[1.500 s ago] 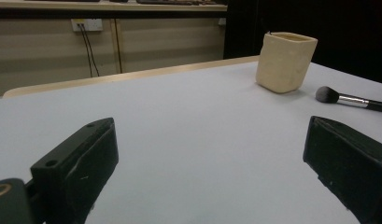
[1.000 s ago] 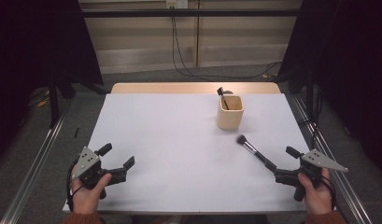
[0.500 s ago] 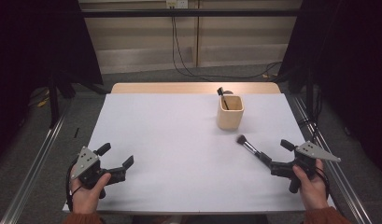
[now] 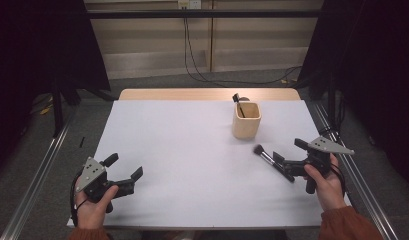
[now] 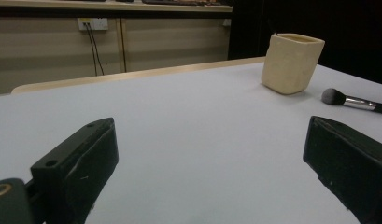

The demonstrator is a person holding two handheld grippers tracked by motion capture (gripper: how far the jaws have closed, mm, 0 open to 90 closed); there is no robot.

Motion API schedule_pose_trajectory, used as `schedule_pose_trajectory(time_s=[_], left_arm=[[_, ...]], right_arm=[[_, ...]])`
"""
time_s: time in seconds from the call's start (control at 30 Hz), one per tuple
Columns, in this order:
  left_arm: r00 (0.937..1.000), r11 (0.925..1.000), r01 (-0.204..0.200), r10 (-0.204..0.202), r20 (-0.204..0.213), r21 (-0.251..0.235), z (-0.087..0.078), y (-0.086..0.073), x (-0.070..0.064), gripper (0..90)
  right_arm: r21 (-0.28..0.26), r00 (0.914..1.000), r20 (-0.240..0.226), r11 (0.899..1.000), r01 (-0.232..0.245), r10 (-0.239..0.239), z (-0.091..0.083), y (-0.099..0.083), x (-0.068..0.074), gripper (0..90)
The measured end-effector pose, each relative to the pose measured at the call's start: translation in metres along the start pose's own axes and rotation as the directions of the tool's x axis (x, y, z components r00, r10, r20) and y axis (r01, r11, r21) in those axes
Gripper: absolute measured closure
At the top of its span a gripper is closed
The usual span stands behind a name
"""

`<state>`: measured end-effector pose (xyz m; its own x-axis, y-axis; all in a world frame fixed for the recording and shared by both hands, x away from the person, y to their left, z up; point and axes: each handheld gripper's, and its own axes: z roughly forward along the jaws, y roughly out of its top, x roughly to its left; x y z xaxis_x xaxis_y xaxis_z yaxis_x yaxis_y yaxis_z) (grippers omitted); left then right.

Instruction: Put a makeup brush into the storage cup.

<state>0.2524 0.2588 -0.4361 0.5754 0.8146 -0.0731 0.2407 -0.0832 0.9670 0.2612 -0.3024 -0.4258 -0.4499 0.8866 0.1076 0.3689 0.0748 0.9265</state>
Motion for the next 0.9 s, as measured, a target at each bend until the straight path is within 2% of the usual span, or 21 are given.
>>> schedule_pose_trajectory(time_s=[0.13,0.4,0.6,0.7,0.8,0.9], left_arm=[[1.0000,1.0000,-0.002,0.002,-0.002,0.002,0.000,0.000,0.000,3.3],[1.0000,1.0000,0.000,0.000,-0.002,0.003,0.000,0.000,0.000,3.3],[1.0000,1.0000,-0.001,0.001,-0.002,0.003,0.000,0.000,0.000,3.3],[1.0000,1.0000,-0.001,0.001,-0.002,0.004,0.000,0.000,0.000,3.3],[1.0000,1.0000,-0.003,0.003,-0.003,0.005,0.000,0.000,0.001,3.3],[1.0000,0.9999,-0.007,0.007,-0.006,0.011,0.000,0.000,0.000,3.3]], right_arm=[[0.030,0.9995,-0.021,0.999,0.023,-0.022,0.008,0.005,-0.001,1.2],[0.057,0.9992,-0.039,0.998,0.016,-0.013,0.022,0.014,-0.009,1.0],[0.117,0.9974,-0.060,0.992,0.047,-0.040,0.033,0.021,-0.009,1.4],[0.165,0.9960,-0.070,0.984,0.067,-0.057,0.038,0.023,-0.010,2.0],[0.227,0.9943,-0.076,0.970,0.091,-0.075,0.044,0.024,-0.010,3.5],[0.288,0.9929,-0.107,0.954,0.081,-0.052,0.049,0.027,-0.013,5.0]])
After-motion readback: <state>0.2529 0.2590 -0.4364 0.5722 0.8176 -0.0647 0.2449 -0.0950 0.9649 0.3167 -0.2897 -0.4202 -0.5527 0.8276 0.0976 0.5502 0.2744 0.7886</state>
